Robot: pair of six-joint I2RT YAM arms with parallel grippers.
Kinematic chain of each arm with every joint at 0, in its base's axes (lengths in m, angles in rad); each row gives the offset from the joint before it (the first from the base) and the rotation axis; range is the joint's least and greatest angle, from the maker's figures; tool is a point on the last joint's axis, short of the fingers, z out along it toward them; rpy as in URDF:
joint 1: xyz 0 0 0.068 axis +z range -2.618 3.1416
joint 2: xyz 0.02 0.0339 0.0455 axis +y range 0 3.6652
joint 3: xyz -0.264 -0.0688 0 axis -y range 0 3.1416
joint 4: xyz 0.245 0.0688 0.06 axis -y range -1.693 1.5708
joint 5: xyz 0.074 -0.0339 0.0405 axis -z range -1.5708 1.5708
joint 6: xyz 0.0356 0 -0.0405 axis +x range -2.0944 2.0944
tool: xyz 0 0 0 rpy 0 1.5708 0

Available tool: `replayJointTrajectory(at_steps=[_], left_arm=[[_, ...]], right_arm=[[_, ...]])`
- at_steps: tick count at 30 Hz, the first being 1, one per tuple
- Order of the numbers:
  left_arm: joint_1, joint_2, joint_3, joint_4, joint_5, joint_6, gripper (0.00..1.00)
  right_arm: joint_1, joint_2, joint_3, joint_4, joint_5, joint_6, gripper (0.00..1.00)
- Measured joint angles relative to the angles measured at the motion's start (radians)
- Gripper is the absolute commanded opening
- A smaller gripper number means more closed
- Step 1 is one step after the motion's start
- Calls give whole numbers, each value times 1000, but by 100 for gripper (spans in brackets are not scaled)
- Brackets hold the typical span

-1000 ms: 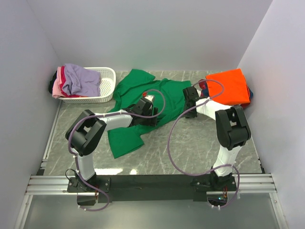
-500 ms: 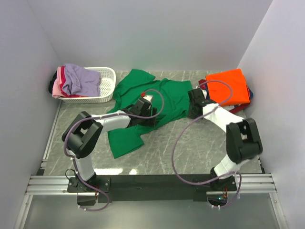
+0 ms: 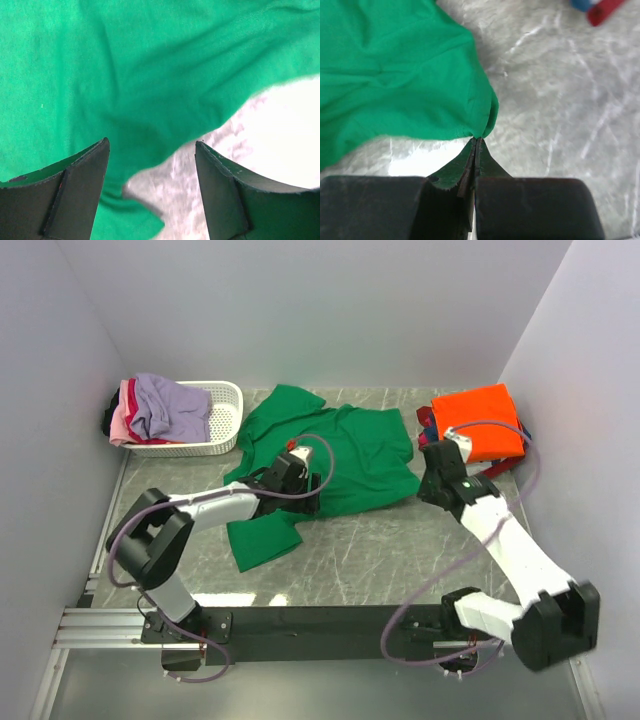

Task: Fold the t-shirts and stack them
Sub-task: Flatten the tshirt out

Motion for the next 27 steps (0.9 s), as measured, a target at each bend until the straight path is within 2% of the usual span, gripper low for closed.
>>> replayJointTrajectory(at_steps=[8,14,21,23,27], left_arm=[[0,-209,-111,-20,9,-13,76],[0,-415,-241,-66,-78,-98,78],[0,-752,-453,-197,-243,-307,82],[0,-851,-476,-256,-300,-375,82],[0,-955,-480,-356,-387,-491,84]], right_arm=[[7,-251,-35,-136,3,61,0],[13,-310,-97,-229,2,97,0],[19,-316,-102,-244,0,100,0],[21,-316,-102,-235,-8,98,0],[21,-309,-102,-188,-21,88,0]])
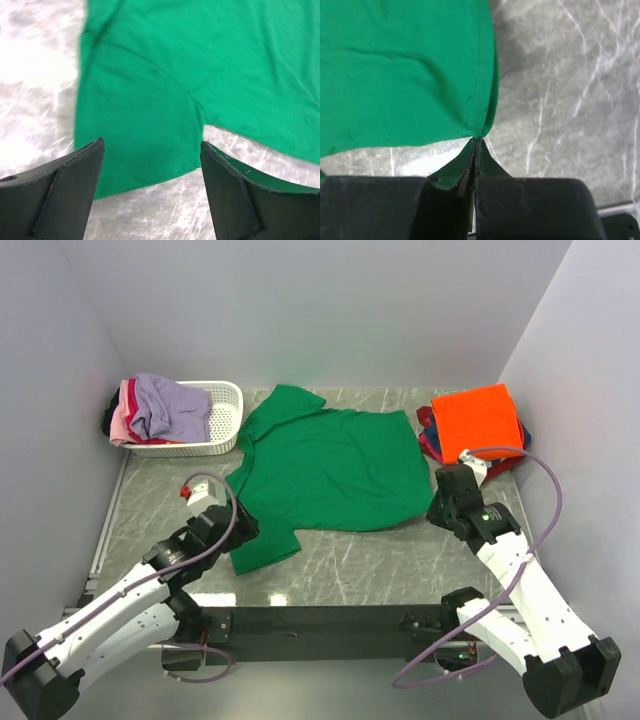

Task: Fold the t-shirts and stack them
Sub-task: Flatten the tshirt out

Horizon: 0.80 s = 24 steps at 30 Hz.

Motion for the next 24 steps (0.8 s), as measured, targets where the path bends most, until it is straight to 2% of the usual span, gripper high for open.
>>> replayJointTrajectory(at_steps=[5,13,17,24], left_arm=[[0,-24,-20,-95,-32,-146,84],[0,7,-128,-151,3,-311,86],[0,25,-145,-138,21,-356,82],[-5,25,-148,-139,34,-385,68]], right_arm=[[0,16,-12,80,-4,-21,0],[0,-22,-56,137,-30,-47,0],[0,-44,-59,153,-30,-63,0],[0,-52,-64,173,-37,-74,0]])
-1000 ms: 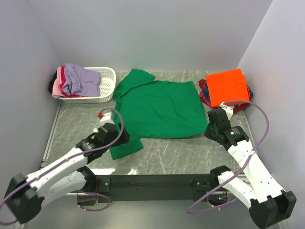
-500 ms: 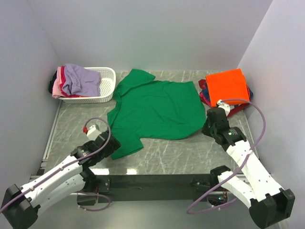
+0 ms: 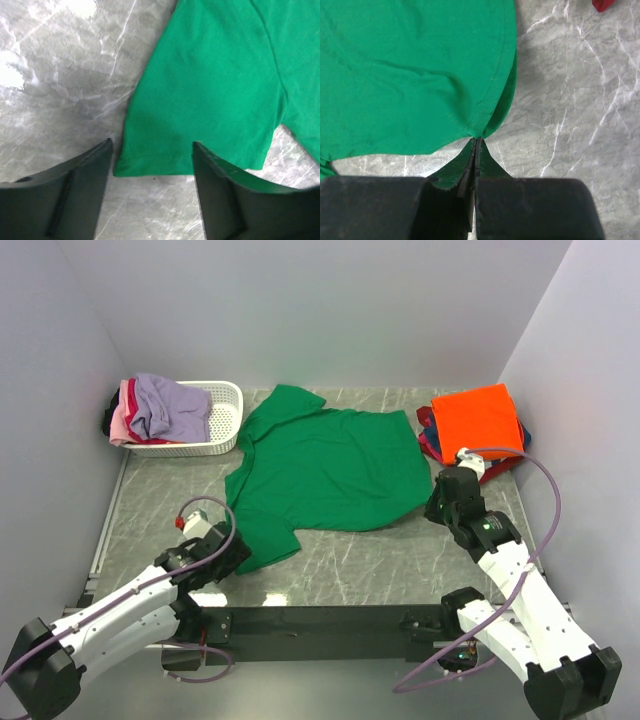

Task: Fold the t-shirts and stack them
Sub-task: Flatten the tshirt out

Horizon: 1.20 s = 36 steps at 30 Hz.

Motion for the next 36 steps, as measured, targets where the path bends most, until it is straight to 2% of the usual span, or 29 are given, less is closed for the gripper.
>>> replayJointTrajectory(at_steps=[4,8,11,13,14,27,36], left_arm=[[-2,6,-1,-3,13,0,57],[-2,8,-8,-6,21,0,39],[-2,4,-16,-11,21,-1,13],[-2,-6,-19,-18,21,1,2],[-2,-16,-21,-20,21,-1,0],[-2,-238,-15,-90,40,0,1],[-5,-376,31,-144,98,-1,1]], right_arm=[[0,-3,0,2,0,-1,0],[0,-11,0,6,0,-1,0],[0,-14,0,6,0,-1,0],[0,-14,0,6,0,0,0],[0,-14,0,6,0,-1,0],[0,-78,0,-14,9,3,0],[0,-155,18,-101,1,31,0]])
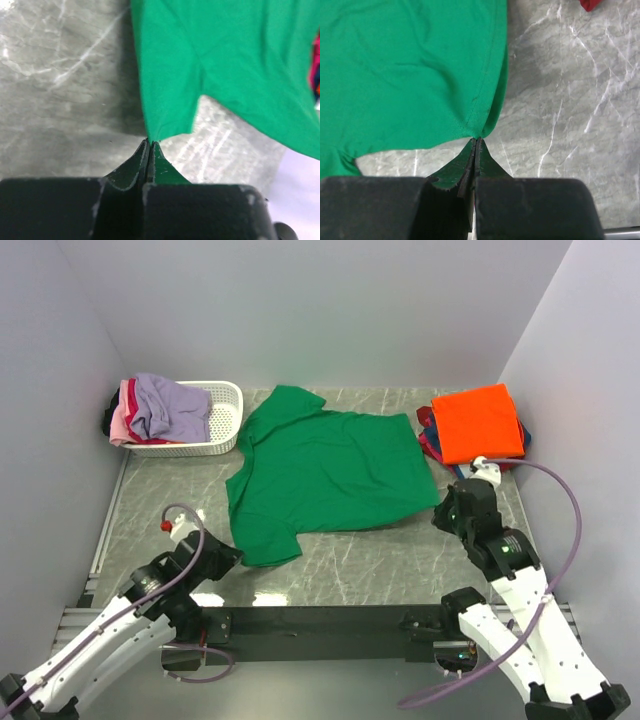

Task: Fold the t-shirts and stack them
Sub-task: Flatten the tshirt out

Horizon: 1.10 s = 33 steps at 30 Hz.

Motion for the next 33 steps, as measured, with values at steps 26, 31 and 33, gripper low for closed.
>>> replayJointTrajectory(at_steps=[26,31,33], left_arm=[[0,-196,151,-185,47,-14,1],[0,-196,139,-188,50,-13,1],[0,-196,139,-188,50,-12,1]], right_arm=[[10,-43,66,-203,-89,73,21],[81,17,60,-188,-71,134,41],[164,42,48,-169,-44,177,45]])
